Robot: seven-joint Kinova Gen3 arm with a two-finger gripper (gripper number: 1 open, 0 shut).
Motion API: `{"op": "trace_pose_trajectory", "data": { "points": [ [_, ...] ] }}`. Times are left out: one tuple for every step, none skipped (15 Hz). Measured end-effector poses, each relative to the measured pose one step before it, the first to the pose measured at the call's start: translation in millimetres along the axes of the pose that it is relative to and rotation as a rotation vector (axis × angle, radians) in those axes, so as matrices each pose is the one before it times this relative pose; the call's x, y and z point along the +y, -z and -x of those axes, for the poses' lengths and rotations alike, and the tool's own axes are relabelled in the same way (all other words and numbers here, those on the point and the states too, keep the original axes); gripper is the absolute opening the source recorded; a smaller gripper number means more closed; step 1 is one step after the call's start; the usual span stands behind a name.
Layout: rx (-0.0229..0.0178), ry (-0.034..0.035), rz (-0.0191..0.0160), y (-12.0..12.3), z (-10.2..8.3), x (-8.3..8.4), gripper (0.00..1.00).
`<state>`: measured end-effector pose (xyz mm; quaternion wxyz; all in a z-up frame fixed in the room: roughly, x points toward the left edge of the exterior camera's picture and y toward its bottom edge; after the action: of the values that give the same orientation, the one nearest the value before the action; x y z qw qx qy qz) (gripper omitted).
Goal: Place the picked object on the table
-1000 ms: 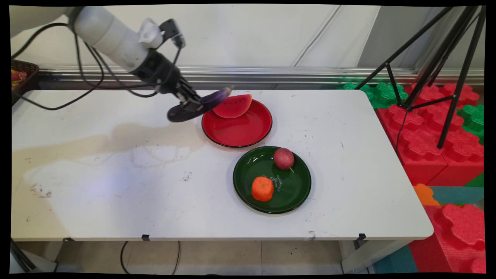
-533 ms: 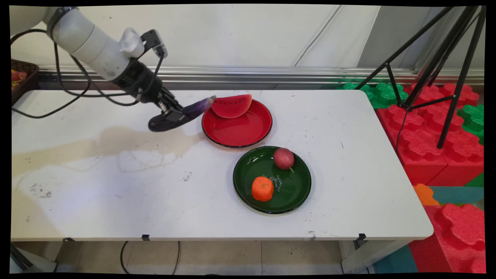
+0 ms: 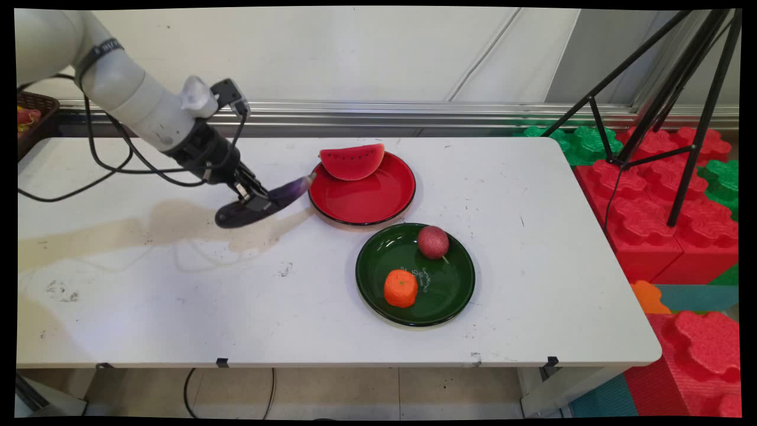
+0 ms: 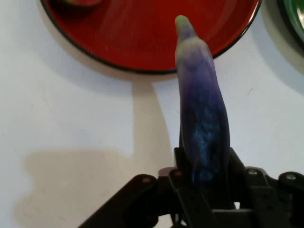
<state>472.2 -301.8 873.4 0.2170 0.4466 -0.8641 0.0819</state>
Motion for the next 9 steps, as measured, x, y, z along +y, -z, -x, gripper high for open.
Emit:
{"op": "trace_pose_trajectory", "data": {
  "points": [
    [-0.00640, 0.01899, -0.00043, -4.14, 2.74, 0.21, 0.00],
    [-0.01215, 0.02961, -0.00185, -7.29, 3.82, 0.17, 0.00],
    [-0.00781, 0.01821, -0.00156, -4.61, 2.24, -0.01, 0.00],
    [-0.00840, 0.01700, -0.00209, -4.76, 2.00, -0.09, 0.00],
    [-0.00755, 0.01563, -0.00250, -4.56, 1.84, -0.22, 0.00],
    [-0.00748, 0.01449, -0.00320, -4.42, 1.86, -0.41, 0.00],
    [-0.00964, 0.01752, -0.00409, -5.95, 1.91, -0.65, 0.00],
    [-0.00668, 0.00991, -0.00254, -4.12, 0.87, -0.35, 0.00],
    [-0.01036, 0.01363, -0.00371, -5.90, 1.63, -0.87, 0.00]
  ]
}}
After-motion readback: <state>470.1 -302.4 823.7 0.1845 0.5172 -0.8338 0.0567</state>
